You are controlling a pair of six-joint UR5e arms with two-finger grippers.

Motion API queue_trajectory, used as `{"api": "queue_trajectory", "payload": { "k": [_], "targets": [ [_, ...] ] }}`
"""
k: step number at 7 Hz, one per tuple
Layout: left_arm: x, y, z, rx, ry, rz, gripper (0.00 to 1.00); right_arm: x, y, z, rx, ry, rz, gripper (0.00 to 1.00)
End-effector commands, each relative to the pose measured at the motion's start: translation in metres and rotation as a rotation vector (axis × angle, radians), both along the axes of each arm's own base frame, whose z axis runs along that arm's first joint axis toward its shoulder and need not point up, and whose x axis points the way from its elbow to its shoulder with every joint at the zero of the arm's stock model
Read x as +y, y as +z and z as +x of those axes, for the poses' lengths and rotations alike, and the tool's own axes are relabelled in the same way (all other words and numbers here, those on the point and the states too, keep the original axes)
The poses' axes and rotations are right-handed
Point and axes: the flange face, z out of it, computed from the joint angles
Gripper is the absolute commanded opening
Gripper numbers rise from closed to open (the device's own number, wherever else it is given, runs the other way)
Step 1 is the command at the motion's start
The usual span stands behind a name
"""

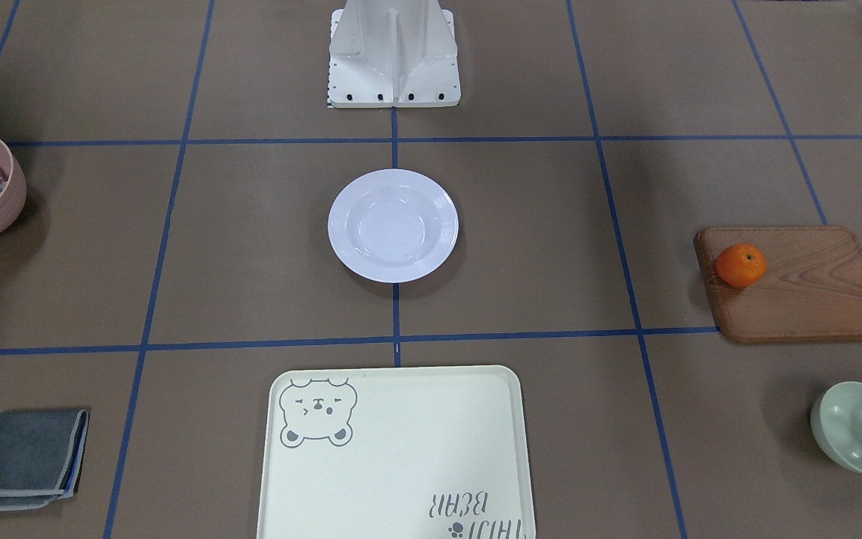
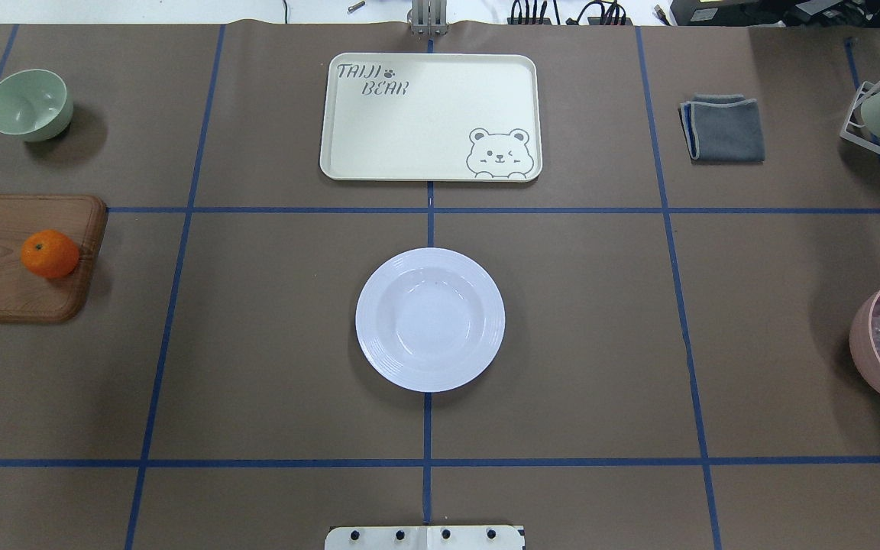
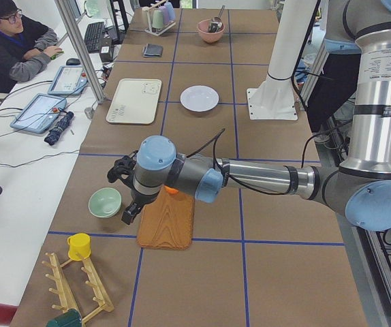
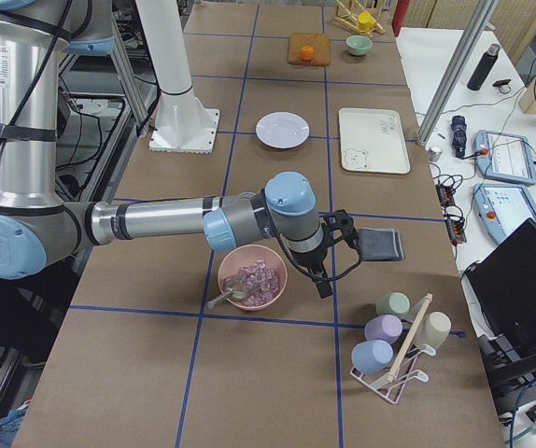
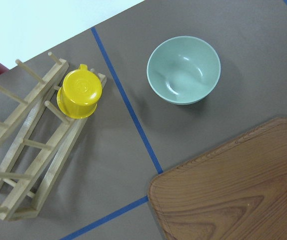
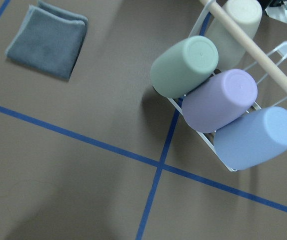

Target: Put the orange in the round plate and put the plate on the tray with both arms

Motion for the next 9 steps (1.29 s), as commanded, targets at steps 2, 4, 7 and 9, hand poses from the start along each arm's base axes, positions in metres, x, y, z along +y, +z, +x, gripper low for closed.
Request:
{"api": "queue_trajectory", "payload": {
  "k": [2, 4, 7, 9],
  "targets": [
    [-0.018, -0.028, 0.101, 0.123, -0.032, -0.115, 0.99, -0.029, -0.062, -0.064, -0.139, 0.147, -0.136, 1.0],
    [-0.002, -0.021, 0.19, 0.173, 0.015, -0.221, 0.99, -0.03, -0.081, -0.113, -0.154, 0.231, -0.234, 1.0],
    [0.02, -0.009, 0.271, 0.161, -0.008, -0.263, 0.99, -0.028, -0.084, -0.125, -0.153, 0.216, -0.231, 1.0],
    [0.028, 0.008, 0.298, 0.112, 0.007, -0.269, 0.99, -0.028, -0.084, -0.126, -0.15, 0.215, -0.23, 1.0]
  ]
}}
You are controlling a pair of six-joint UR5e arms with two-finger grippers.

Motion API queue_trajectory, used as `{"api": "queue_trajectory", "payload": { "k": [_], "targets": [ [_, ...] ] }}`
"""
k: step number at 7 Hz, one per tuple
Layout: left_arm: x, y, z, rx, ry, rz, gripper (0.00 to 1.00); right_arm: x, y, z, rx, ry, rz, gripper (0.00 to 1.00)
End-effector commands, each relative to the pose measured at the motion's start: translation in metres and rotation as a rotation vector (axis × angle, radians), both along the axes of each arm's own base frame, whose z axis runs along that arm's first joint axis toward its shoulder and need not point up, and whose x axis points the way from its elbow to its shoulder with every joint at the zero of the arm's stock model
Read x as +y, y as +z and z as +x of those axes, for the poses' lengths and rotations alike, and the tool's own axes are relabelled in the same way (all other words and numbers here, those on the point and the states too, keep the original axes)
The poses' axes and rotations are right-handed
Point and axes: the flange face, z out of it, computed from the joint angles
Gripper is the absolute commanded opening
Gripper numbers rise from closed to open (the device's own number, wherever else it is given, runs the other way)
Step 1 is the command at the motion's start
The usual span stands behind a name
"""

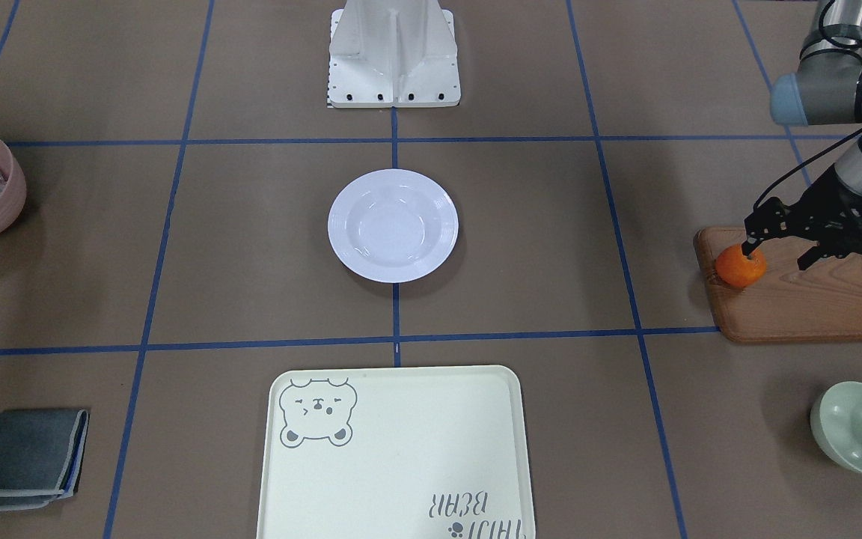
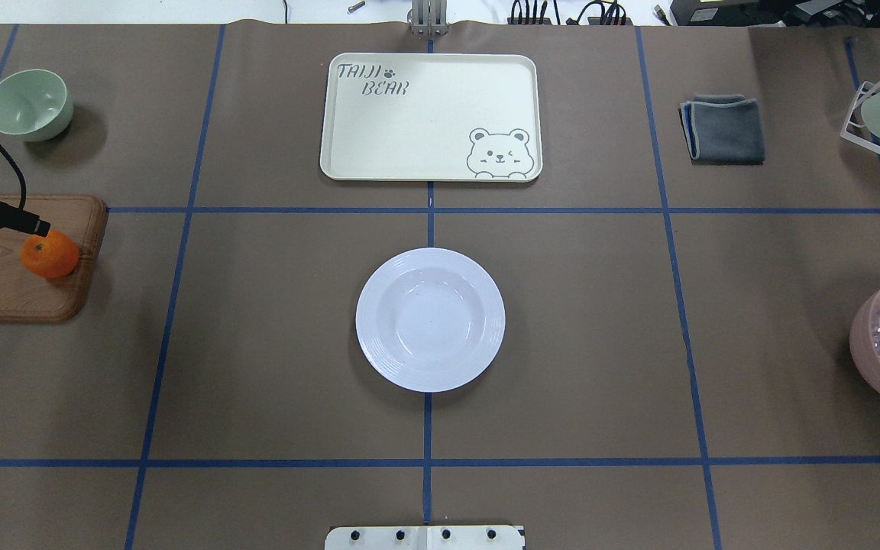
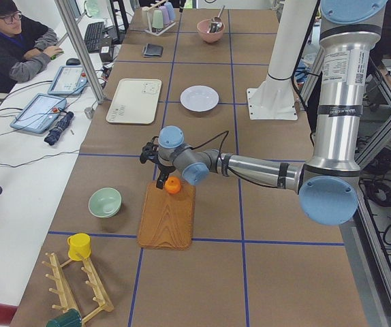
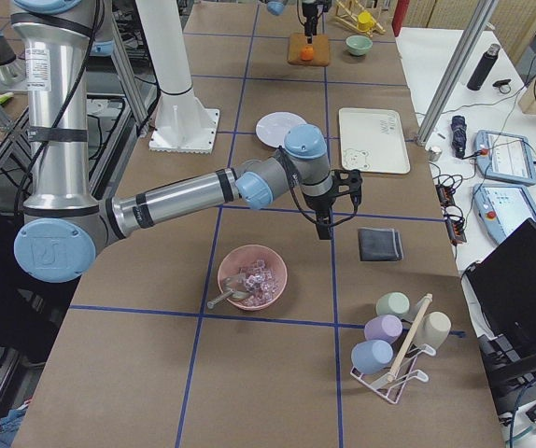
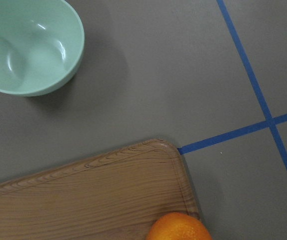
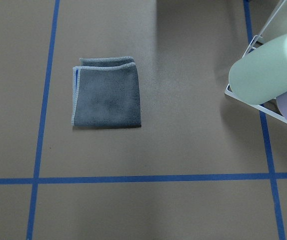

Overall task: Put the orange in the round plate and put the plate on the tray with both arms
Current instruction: 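Reach the left gripper down to the orange on the wooden board and grasp it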

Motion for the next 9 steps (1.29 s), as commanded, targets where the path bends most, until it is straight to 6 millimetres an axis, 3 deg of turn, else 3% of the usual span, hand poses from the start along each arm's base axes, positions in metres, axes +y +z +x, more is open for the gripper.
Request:
{"api": "queue_trajectory", "payload": {
  "k": [1, 4, 5, 6, 7, 8, 9],
  "targets": [
    [0.009, 0.023, 0.036, -0.076, 0.01, 0.001, 0.99, 0.0, 0.001, -0.002, 0.006, -0.001, 0.0, 1.0],
    [0.016, 0.038, 0.053, -0.078, 0.034, 0.005, 0.99, 0.0, 0.004, -0.005, 0.016, -0.001, -0.002, 1.0],
    [0.017, 0.04, 0.054, -0.064, 0.037, 0.022, 0.94, -0.001, 0.003, -0.005, 0.015, -0.001, 0.0, 1.0],
    [0.018, 0.037, 0.054, -0.041, 0.01, 0.002, 0.3, -0.001, 0.004, -0.006, 0.016, -0.003, -0.002, 1.0],
    [0.016, 0.032, 0.056, -0.03, 0.013, 0.011, 0.0, -0.001, 0.004, -0.006, 0.015, -0.005, -0.004, 1.0],
    [0.016, 0.016, 0.059, 0.004, 0.034, 0.018, 0.0, -0.001, 0.004, -0.006, 0.015, -0.006, -0.003, 1.0],
    [0.009, -0.015, 0.061, 0.053, 0.046, 0.038, 0.0, -0.001, 0.002, -0.007, 0.013, -0.008, 0.003, 1.0]
  ]
}}
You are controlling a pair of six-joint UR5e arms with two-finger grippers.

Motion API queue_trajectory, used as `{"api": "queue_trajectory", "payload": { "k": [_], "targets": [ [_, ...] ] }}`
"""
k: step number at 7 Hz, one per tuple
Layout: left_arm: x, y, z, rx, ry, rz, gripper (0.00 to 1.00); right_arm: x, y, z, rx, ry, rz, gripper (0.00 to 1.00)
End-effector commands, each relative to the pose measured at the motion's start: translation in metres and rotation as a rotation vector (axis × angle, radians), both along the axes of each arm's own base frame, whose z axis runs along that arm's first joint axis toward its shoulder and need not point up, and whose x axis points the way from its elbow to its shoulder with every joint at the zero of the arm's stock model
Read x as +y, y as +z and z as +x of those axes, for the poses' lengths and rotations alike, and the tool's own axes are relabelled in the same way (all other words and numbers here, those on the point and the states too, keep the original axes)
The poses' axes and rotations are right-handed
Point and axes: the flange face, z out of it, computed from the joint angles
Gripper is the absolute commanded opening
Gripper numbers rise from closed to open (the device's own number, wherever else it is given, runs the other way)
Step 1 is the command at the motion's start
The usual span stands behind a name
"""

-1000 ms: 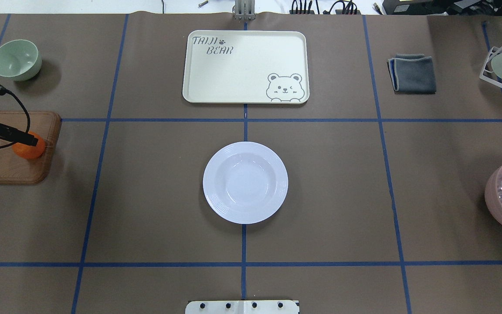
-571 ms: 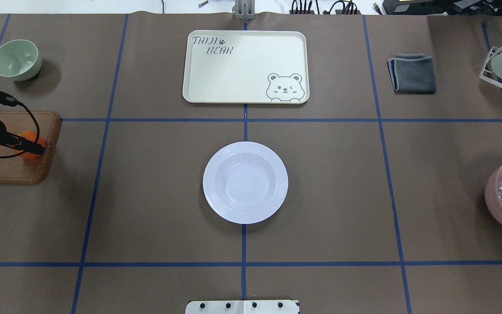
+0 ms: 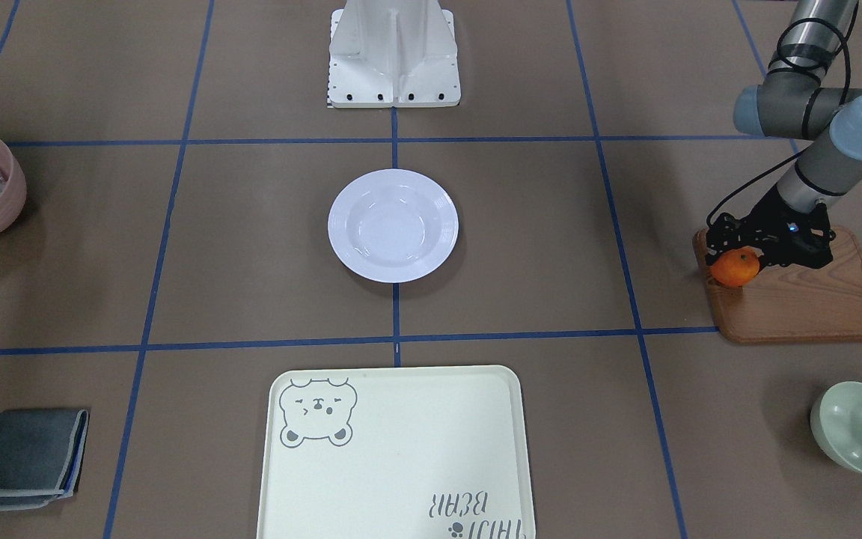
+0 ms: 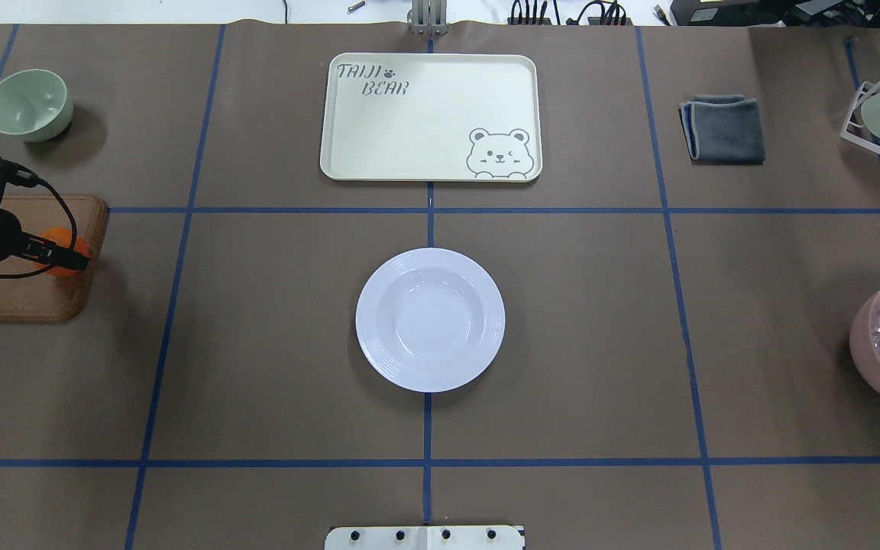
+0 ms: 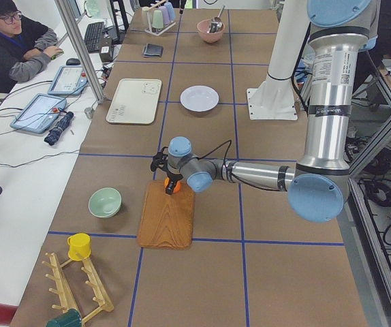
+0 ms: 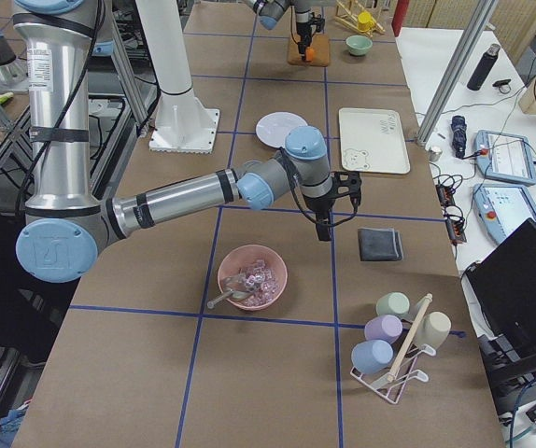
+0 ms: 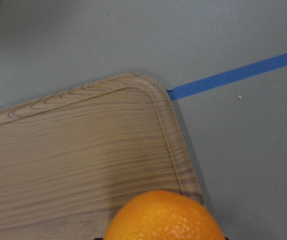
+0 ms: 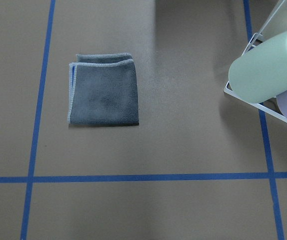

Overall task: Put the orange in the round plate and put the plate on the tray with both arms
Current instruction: 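Reach the left gripper down to the orange on the wooden board and grasp it, then carry the orange with the left gripper and release it onto the white plate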

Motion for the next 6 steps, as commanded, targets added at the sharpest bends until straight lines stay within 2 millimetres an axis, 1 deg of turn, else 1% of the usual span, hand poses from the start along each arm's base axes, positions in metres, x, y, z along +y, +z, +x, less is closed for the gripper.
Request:
{"api": "queue_trajectory", "payload": {
  "k": [1, 2, 3, 4, 5, 6],
  "targets": [
    [-0.027, -0.073, 0.016, 0.097, -0.026, 0.013, 0.0, 0.0, -0.002, -0.002, -0.003, -0.006, 0.005, 1.0],
    [-0.054, -0.133, 0.038, 0.144, -0.097, -0.058, 0.0, -0.002, -0.01, -0.007, -0.014, -0.013, 0.028, 1.0],
    [-0.065, -0.19, 0.064, 0.167, -0.119, -0.105, 0.0, -0.002, -0.015, -0.021, -0.029, -0.043, 0.073, 1.0],
    [-0.045, -0.234, 0.11, 0.161, -0.153, -0.133, 0.0, 0.0, -0.023, -0.038, -0.052, -0.078, 0.137, 1.0],
    [-0.017, -0.287, 0.157, 0.131, -0.165, -0.165, 0.0, -0.004, -0.045, -0.058, -0.076, -0.115, 0.209, 1.0],
    [-0.001, -0.345, 0.192, 0.11, -0.2, -0.229, 0.0, -0.007, -0.069, -0.08, -0.108, -0.15, 0.265, 1.0]
  ]
}}
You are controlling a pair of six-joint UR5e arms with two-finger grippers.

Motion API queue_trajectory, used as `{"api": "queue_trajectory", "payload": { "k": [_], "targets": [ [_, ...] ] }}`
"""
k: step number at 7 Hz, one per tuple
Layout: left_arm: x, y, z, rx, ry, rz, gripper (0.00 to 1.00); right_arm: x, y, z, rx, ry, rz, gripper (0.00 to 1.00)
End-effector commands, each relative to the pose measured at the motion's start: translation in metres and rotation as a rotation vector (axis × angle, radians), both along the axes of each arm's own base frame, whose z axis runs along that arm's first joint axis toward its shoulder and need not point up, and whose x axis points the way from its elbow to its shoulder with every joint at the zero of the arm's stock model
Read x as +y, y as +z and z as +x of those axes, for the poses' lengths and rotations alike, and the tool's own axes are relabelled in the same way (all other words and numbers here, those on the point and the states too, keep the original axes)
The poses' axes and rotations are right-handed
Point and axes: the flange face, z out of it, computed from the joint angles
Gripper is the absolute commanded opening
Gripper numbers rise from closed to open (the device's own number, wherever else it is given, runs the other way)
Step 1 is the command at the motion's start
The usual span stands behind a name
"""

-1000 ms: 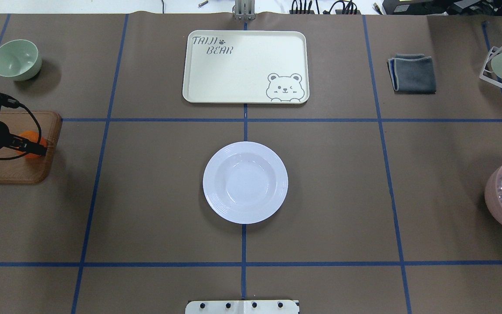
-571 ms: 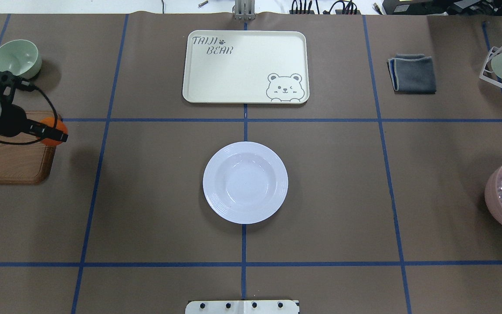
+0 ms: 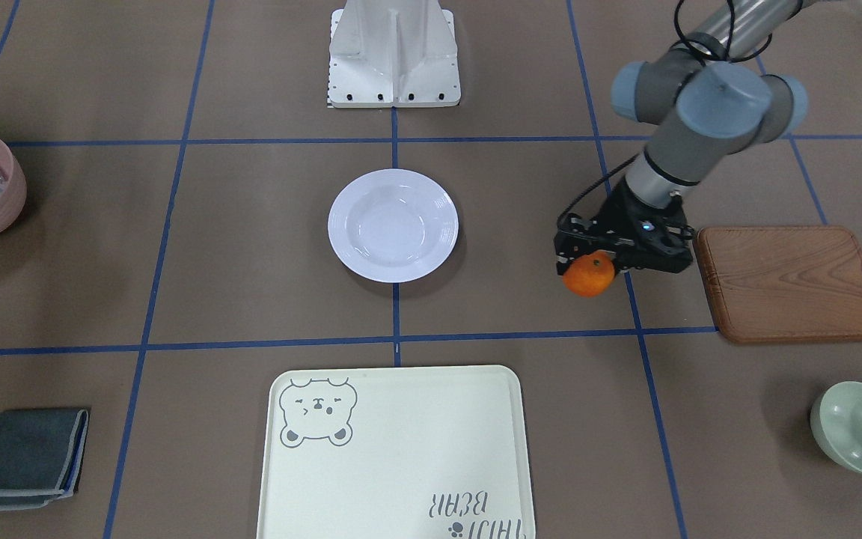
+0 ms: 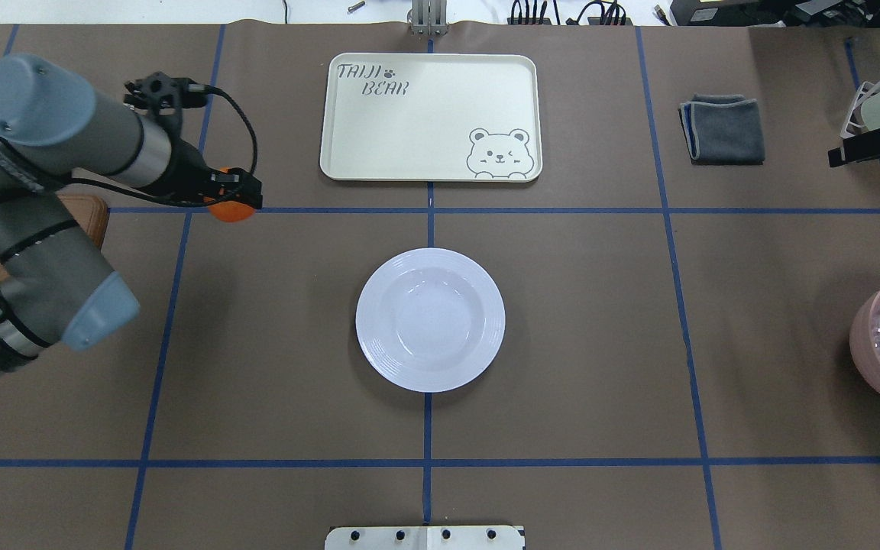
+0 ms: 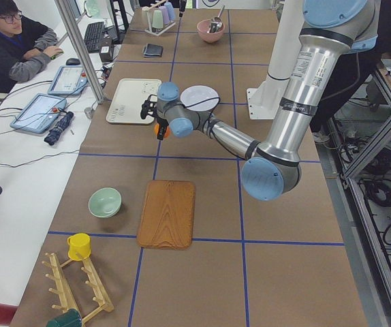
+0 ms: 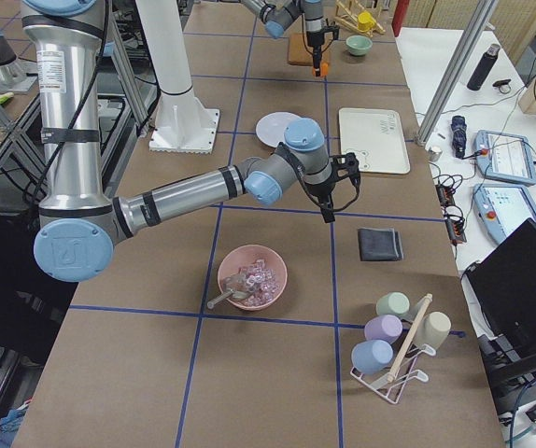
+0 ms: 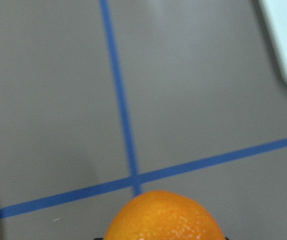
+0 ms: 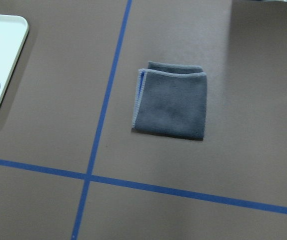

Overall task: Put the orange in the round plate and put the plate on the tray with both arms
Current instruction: 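Carry the orange with the left gripper and release it onto the white plate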

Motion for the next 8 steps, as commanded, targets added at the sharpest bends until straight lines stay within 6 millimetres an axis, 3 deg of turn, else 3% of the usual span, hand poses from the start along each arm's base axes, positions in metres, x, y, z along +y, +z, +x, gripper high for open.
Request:
{"api": "queue_trajectory", "payload": {
  "k": [1, 2, 4, 5, 6, 8],
  "targets": [
    [0.06, -0.097, 0.092, -0.024, -0.042, -0.074, 0.0, 0.004, -0.032, -0.042, -0.047, -0.063, 0.064, 1.0],
    [0.084, -0.122, 0.119, 0.008, -0.056, -0.091, 0.0, 0.005, -0.042, -0.061, -0.06, -0.055, 0.053, 1.0],
    [0.118, -0.163, 0.183, -0.004, -0.09, -0.115, 0.0, 0.013, -0.058, -0.122, -0.037, 0.021, 0.033, 1.0],
    [0.128, -0.158, 0.211, -0.04, -0.093, -0.118, 0.0, 0.02, -0.065, -0.154, -0.04, 0.059, -0.002, 1.0],
    [0.13, -0.148, 0.225, -0.066, -0.097, -0.116, 0.0, 0.024, -0.074, -0.169, -0.057, 0.06, -0.009, 1.0],
    [0.125, -0.13, 0.237, -0.104, -0.09, -0.119, 0.0, 0.026, -0.076, -0.174, -0.06, 0.05, -0.008, 1.0]
  ]
}}
